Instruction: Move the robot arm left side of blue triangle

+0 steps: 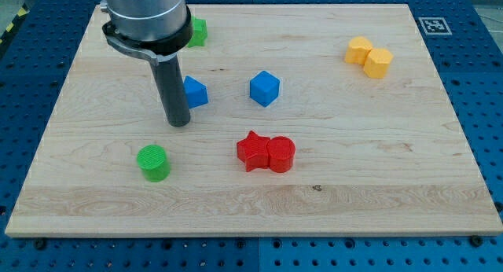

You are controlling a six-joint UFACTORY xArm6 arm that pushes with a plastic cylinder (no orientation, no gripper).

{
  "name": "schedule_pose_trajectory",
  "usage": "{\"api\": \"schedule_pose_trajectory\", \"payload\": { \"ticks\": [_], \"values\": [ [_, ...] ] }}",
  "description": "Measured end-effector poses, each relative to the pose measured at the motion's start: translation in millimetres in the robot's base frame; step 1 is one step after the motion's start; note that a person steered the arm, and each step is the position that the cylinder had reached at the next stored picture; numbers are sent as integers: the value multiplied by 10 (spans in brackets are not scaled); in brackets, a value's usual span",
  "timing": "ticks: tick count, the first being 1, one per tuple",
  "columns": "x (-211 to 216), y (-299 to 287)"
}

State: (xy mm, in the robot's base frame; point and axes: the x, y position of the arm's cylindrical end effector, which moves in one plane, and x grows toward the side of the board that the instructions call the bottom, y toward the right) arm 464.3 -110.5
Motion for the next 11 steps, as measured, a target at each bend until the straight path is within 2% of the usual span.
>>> {"api": "schedule_pose_trajectory", "payload": {
  "ticks": [2,4,7,11],
  "values": [
    [-2,-5],
    [-71,-278],
    [-334,-285],
    [-334,-234]
  ]
}}
